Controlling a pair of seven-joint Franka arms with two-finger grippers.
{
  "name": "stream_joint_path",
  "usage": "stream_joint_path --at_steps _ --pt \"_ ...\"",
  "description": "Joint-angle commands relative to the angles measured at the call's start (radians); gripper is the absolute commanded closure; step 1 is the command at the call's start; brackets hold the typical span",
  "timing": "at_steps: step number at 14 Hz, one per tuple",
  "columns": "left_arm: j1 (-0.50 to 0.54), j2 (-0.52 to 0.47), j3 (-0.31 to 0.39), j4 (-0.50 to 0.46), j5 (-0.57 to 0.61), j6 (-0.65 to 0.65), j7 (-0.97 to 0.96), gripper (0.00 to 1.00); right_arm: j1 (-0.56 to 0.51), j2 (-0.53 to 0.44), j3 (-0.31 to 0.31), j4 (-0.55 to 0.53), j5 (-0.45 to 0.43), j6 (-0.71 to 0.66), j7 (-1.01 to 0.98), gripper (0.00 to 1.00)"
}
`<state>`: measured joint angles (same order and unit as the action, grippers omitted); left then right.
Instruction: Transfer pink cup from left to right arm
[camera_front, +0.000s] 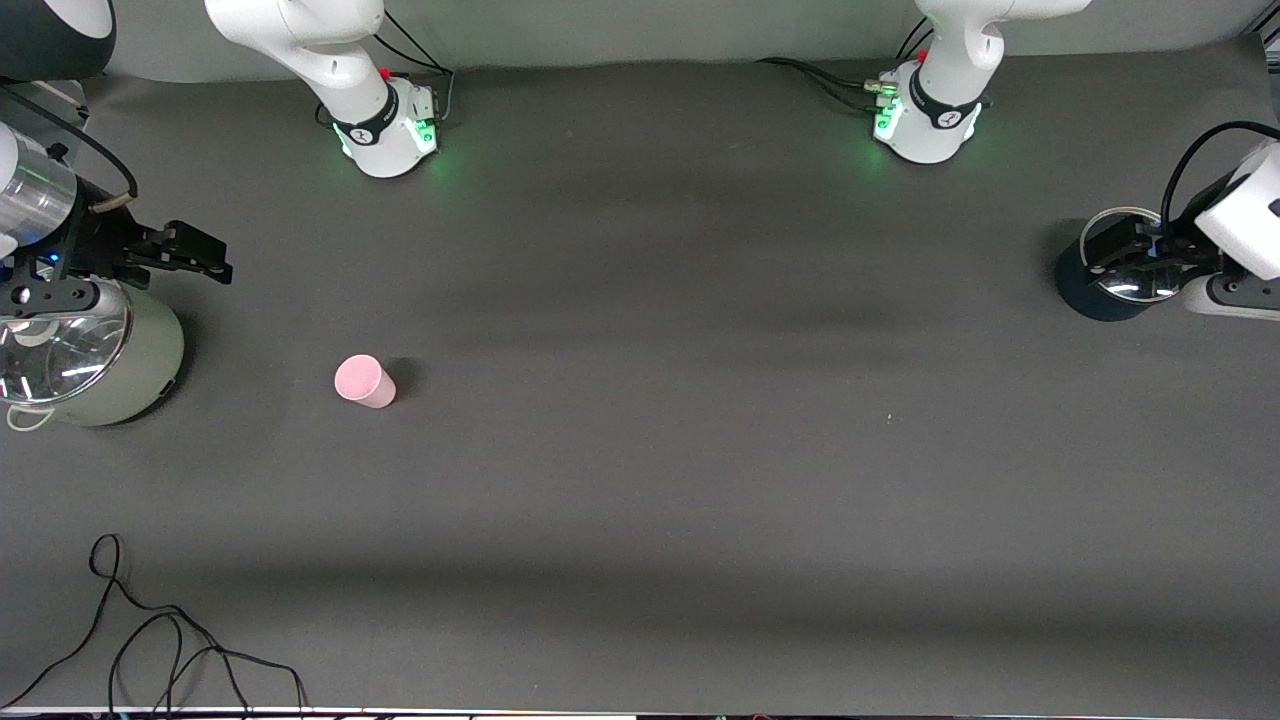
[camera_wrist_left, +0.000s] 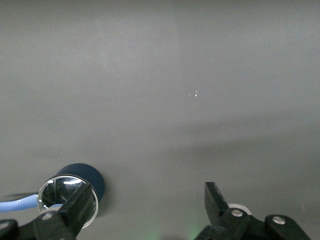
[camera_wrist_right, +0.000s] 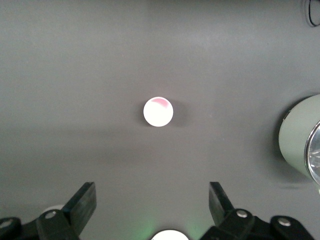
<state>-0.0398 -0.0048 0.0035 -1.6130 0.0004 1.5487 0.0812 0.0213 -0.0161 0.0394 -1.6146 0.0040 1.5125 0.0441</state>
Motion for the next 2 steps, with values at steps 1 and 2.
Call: stream_joint_path --at_steps 1,2 --pt "0.008 -0.017 -0.005 -0.011 -0.010 -0.002 -0.003 0.01 0.006 0.019 -0.007 0.025 0.028 0.017 0.016 0.00" --pt "0.008 -0.017 -0.005 -0.015 -0.010 -0.001 -0.004 0.01 0.006 0.019 -0.013 0.025 0.030 0.017 0.016 0.00"
